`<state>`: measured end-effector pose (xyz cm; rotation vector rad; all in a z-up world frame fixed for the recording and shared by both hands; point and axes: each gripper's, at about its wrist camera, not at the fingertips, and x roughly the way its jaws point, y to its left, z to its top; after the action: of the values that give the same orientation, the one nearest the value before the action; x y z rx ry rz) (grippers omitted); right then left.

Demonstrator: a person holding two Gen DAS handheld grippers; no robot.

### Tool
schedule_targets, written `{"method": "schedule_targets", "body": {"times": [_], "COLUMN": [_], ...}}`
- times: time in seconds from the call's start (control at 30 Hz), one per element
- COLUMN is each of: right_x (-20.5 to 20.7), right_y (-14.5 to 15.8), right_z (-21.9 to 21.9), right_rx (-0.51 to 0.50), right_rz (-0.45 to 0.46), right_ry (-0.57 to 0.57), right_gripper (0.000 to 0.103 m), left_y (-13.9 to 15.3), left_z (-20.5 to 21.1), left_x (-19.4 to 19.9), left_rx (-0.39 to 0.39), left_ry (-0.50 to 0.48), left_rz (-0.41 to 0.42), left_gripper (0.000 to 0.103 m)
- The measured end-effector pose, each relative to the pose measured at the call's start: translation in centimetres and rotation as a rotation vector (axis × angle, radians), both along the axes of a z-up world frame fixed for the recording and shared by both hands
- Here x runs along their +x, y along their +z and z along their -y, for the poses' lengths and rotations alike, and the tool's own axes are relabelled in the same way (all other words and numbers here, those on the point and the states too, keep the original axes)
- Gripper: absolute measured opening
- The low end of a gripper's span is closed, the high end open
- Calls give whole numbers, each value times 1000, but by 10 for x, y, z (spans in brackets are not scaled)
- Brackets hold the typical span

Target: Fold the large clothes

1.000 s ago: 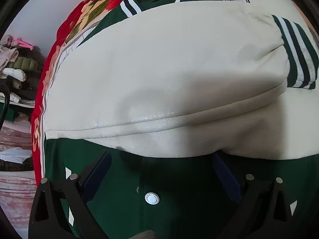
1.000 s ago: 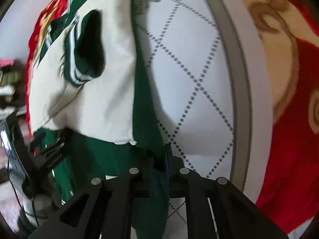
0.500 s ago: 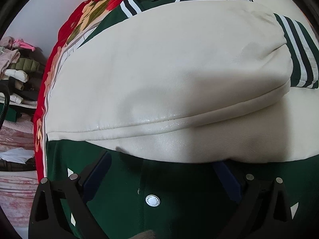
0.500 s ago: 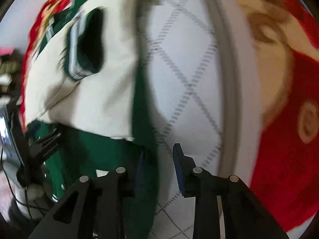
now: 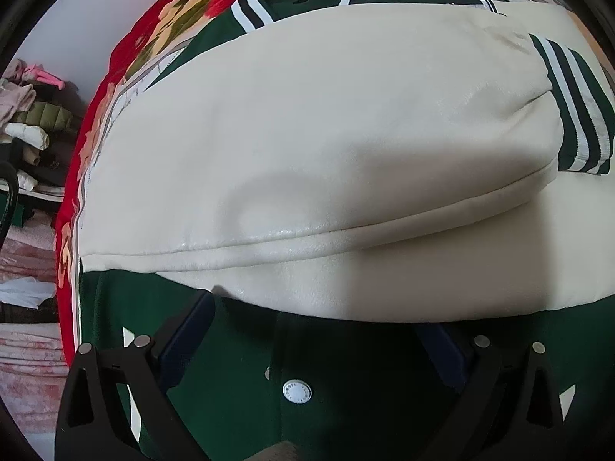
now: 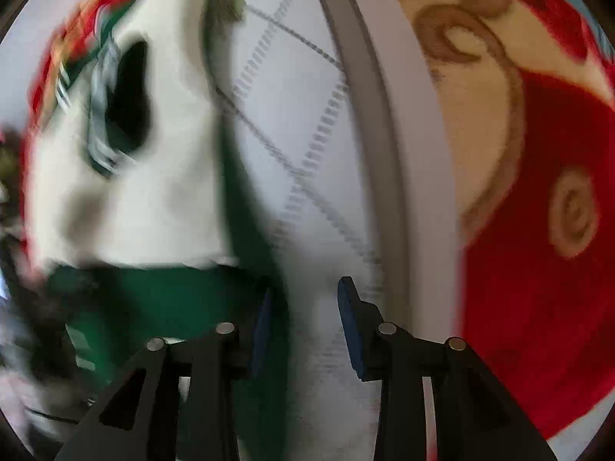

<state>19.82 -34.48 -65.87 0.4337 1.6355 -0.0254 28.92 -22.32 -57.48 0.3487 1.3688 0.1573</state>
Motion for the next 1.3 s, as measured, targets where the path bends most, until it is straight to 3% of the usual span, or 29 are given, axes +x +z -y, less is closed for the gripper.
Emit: {"method": "schedule_targets", "body": {"times": [0.1, 0.17, 0.33, 0.47, 0.57, 0.63, 0.7, 0.77, 0.97, 1.13, 1.2, 1.3], "right_x": [1, 1, -13, -14, -9, -15, -23, -21, -56, -94, -113, -155], "right_y": [12, 25, 54, 51, 45, 45, 49, 49, 73, 100, 100, 85], "right_z": [-5, -10, -22, -40, -65, -80, -80, -88, -100, -120, -140, -182], "right_rx": [-71, -53, -45, -54, -90, -141, -181, -212, -228, -74, 28, 151], "right_rz": [-41, -31, 2, -2, -17, -26, -35, -44, -67, -78, -110, -180], "right_ry": [37, 19, -10, -21, -22, -23, -44, -63, -145, -149, -131, -86], "right_gripper": [36, 40, 40, 40, 40, 40, 40, 40, 40, 40, 40, 40], "left_y": [18, 37, 63, 35, -4, -21, -21, -22, 1, 51, 53, 32], "left_z": [-9, -31, -126, -223, -271, -300, -310, -322, -320, -272, -250, -224], "left_x": [-7, -14, -22, -13, -6, -2, 0, 2, -7, -53, -78, -116], "left_rx": [7, 18, 178, 368, 432, 366, 391, 342, 269, 149, 114, 85], "left_ry": [27, 75, 232, 316, 337, 371, 370, 402, 361, 249, 195, 129], "left_rz": [18, 39, 84, 52, -7, -18, 18, 20, 26, 64, 35, -64], "left_gripper": [103, 103, 103, 103, 103, 103, 103, 103, 103, 103, 103, 103]}}
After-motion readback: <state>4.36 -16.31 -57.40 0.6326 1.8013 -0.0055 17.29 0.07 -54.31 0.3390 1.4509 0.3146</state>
